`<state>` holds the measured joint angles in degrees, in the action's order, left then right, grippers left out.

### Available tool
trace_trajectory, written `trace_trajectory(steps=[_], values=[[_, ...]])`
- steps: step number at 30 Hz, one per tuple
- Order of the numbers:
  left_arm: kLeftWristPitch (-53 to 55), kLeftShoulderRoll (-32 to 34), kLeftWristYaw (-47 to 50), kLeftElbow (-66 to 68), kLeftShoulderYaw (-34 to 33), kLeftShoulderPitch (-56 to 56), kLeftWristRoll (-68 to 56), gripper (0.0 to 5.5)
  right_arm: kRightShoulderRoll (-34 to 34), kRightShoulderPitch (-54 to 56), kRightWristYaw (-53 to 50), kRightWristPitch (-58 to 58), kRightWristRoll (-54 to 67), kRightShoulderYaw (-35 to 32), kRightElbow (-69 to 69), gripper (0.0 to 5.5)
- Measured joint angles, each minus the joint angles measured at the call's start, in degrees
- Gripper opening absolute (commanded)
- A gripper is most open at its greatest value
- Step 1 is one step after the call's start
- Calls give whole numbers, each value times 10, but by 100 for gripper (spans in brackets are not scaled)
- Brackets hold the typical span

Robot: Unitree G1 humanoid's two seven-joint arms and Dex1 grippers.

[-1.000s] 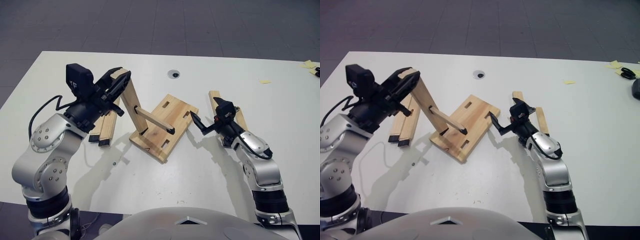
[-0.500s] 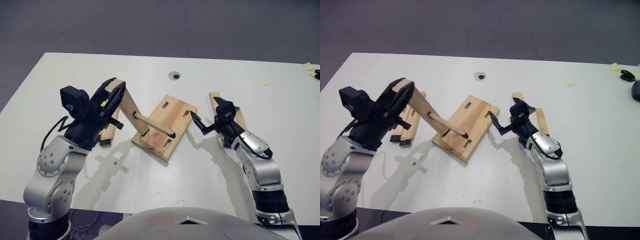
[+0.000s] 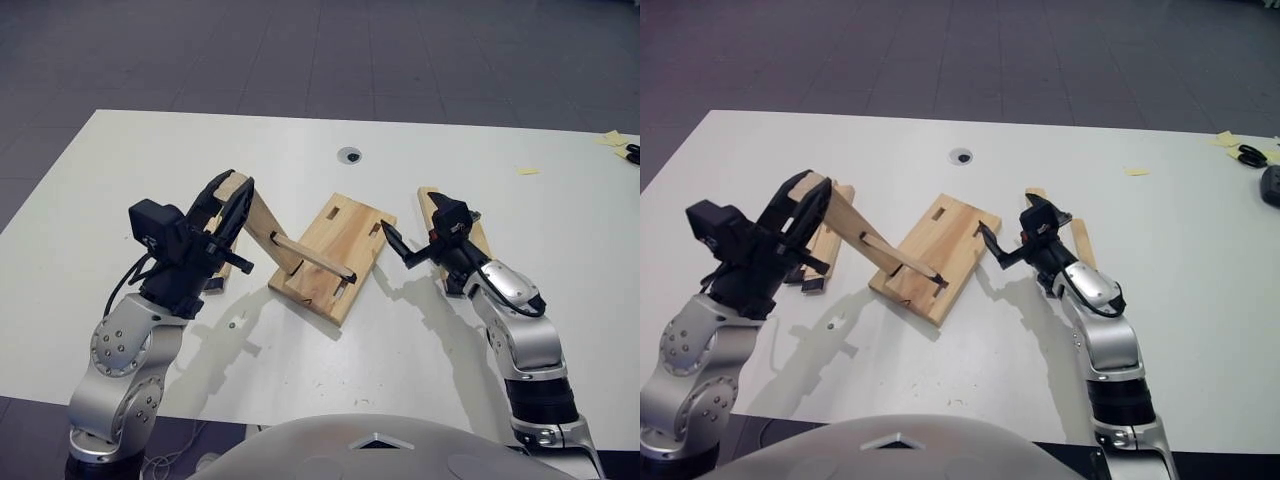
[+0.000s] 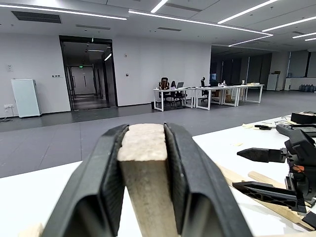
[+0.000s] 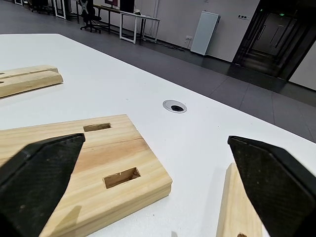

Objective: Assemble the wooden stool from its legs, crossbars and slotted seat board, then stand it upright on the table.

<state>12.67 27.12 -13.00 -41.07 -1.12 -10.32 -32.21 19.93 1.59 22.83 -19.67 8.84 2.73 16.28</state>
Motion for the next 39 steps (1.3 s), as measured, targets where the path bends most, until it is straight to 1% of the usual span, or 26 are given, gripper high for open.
trace_trajectory(steps=[4,8,14,17,20,24,30,39], values=[[17,29,-19,44,27,82,12,110,0,26,0,3,-4,-1,-17,540],[-1,33,-56,110,52,168,26,110,0,37,0,4,-4,-1,-26,540],[-74,33,-133,291,74,298,34,110,0,51,3,6,-4,1,-44,540],[-88,27,-159,374,75,346,32,110,-1,56,5,15,-5,1,-51,540],[-91,19,-164,428,74,364,31,113,-5,63,6,18,-5,3,-56,540],[-92,4,-162,446,72,364,30,113,-12,63,6,21,-7,6,-56,540],[-87,-19,-145,437,65,351,27,113,-14,63,6,21,-7,7,-56,540],[-44,-44,-129,422,41,351,25,113,-15,67,10,21,-7,8,-56,540]])
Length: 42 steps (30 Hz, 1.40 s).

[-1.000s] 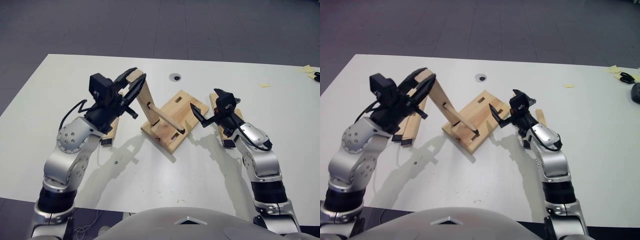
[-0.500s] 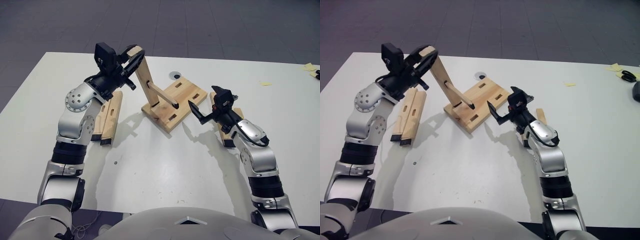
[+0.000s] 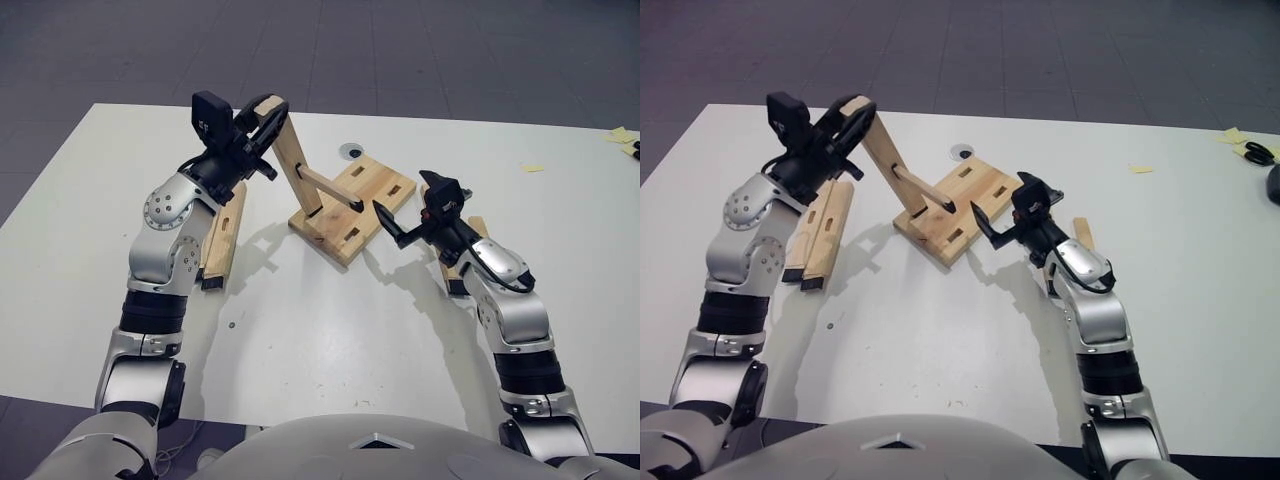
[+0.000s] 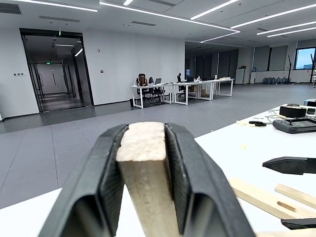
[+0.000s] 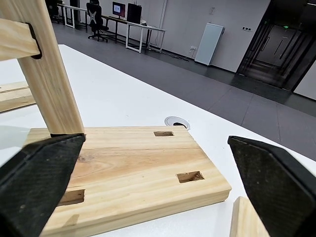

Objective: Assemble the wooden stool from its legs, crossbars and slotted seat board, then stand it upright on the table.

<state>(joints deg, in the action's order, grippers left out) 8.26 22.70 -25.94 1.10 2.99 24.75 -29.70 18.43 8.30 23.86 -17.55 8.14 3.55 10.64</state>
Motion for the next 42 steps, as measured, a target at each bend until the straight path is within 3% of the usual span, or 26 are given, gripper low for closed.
trace_trajectory(steps=[2,3,9,17,27,34,42], values=[[15,-6,4,-4,-6,5,-1,112,0,0,0,0,0,0,-1,540],[28,-11,7,-7,-12,6,-5,149,0,1,0,0,0,0,-2,540],[132,-25,27,-26,-23,20,-20,242,-2,3,0,1,0,0,-5,540],[178,-39,37,-65,-54,59,-35,365,-4,3,-1,2,-1,0,-5,540],[186,-36,29,-38,-90,226,-40,531,-9,3,-2,6,-4,4,-9,540],[140,-69,8,153,-74,235,15,539,-18,4,-6,9,-6,10,-11,540],[142,-74,-7,139,-65,230,31,539,-18,4,-6,8,-10,15,-11,540]])
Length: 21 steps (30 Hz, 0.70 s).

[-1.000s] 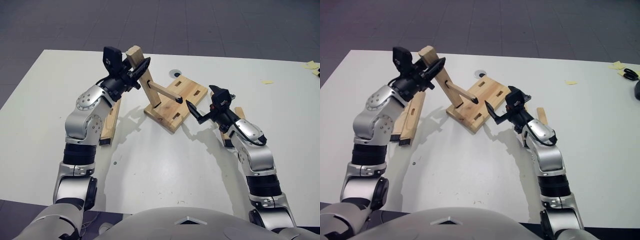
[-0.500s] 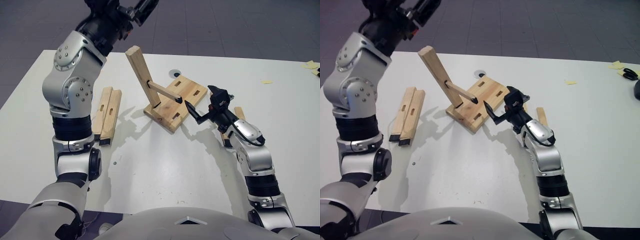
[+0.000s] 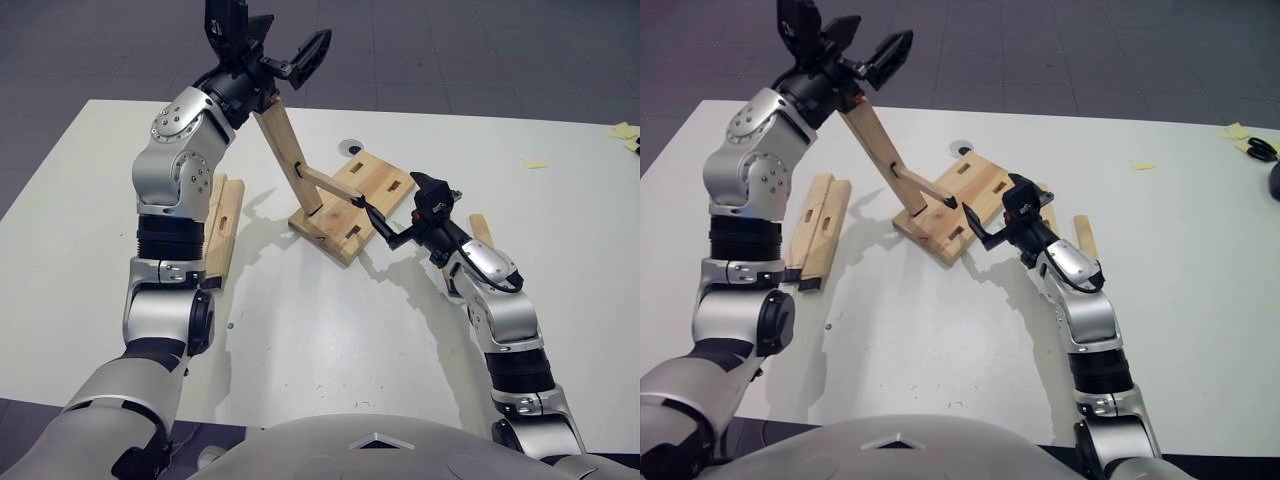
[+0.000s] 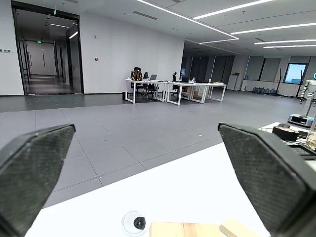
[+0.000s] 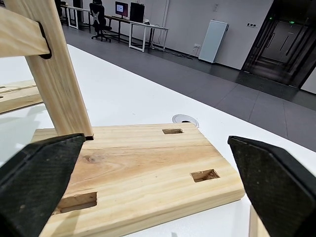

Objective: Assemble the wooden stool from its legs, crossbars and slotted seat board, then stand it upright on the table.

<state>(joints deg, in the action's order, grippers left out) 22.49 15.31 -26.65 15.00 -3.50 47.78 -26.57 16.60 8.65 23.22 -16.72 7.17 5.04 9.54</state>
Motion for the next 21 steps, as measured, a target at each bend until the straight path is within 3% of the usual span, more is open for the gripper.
trace_trajectory(steps=[7,15,18,21], values=[[19,-13,21,0,-27,22,-7,539,-1,0,0,0,0,0,0,540],[25,1,45,-61,-86,152,-42,539,-1,0,0,0,0,0,0,540],[30,1,37,-65,-83,140,-45,539,-1,0,0,-1,0,0,1,540],[42,-8,17,-16,-29,49,-12,539,-2,-6,-1,-1,0,1,5,540]])
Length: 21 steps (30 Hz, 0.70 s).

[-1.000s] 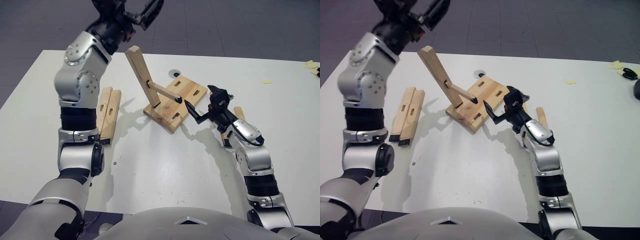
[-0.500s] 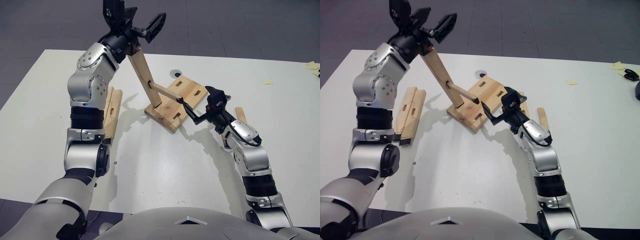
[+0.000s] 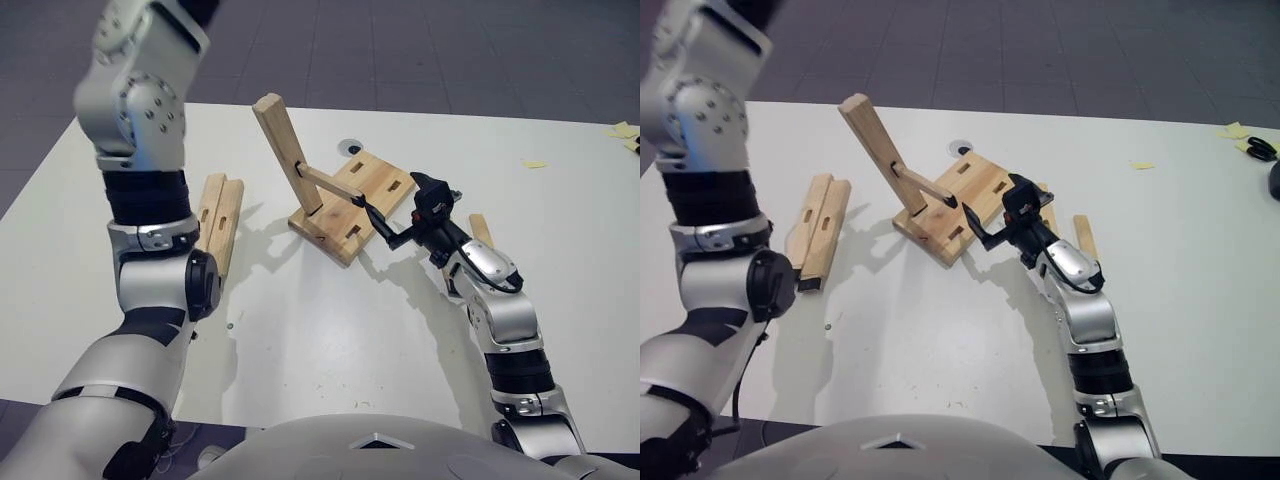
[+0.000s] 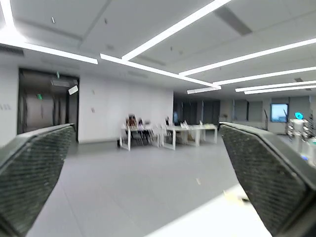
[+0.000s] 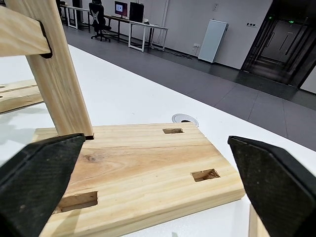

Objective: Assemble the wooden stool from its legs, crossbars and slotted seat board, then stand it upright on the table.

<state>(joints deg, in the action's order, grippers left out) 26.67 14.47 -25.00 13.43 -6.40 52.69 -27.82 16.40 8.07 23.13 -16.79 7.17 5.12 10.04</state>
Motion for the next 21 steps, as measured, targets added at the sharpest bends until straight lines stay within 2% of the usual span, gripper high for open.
trace_trajectory(steps=[1,4,13,17,21], values=[[-10,-3,-4,20,22,-38,22,539,0,-1,0,0,0,0,0,540],[-37,6,-18,4,50,-60,40,539,-1,-5,-2,-1,0,0,1,540],[-34,-7,-13,-35,52,-80,38,539,-1,-9,-6,-1,0,-1,1,540],[-5,-24,7,-69,43,-88,21,539,-2,-12,-6,-1,0,0,2,540],[79,-23,47,-122,-2,-84,-29,539,-2,-16,-6,-1,0,0,3,540]])
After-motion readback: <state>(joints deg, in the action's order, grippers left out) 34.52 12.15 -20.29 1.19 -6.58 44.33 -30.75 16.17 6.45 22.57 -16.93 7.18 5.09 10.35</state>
